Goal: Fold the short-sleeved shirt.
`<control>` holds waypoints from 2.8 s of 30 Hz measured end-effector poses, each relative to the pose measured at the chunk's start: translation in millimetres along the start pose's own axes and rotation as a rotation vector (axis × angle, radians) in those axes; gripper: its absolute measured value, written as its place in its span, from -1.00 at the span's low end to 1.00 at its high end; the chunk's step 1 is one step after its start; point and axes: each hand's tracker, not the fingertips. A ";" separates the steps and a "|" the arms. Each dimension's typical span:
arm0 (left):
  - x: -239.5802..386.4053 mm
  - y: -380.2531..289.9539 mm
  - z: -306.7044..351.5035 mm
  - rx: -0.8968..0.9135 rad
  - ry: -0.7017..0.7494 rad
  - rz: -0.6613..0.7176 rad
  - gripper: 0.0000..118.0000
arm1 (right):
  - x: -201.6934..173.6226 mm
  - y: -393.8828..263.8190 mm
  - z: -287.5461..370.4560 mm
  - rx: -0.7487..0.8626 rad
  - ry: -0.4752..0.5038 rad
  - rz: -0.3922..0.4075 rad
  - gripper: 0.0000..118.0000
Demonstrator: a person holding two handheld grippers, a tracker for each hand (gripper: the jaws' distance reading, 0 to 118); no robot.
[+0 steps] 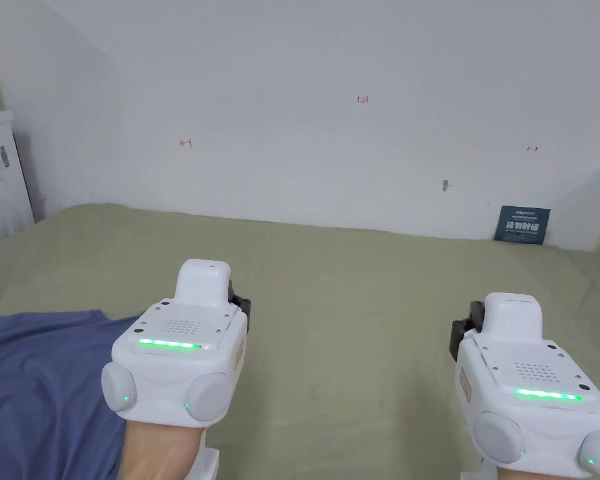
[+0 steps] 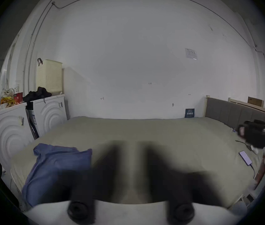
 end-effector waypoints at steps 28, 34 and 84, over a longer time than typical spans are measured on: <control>-218.0 -26.1 86.4 -0.077 0.530 0.096 -0.98 | -228.1 4.8 -20.4 -0.062 0.527 0.016 -0.99; -264.6 -49.2 124.1 -0.128 0.663 0.117 -0.98 | -285.2 0.1 -12.2 -0.073 0.647 0.037 -0.99; -307.1 -113.2 -211.8 -0.704 0.294 0.157 -0.99 | -198.5 -82.6 -102.4 -0.311 0.482 0.109 -0.99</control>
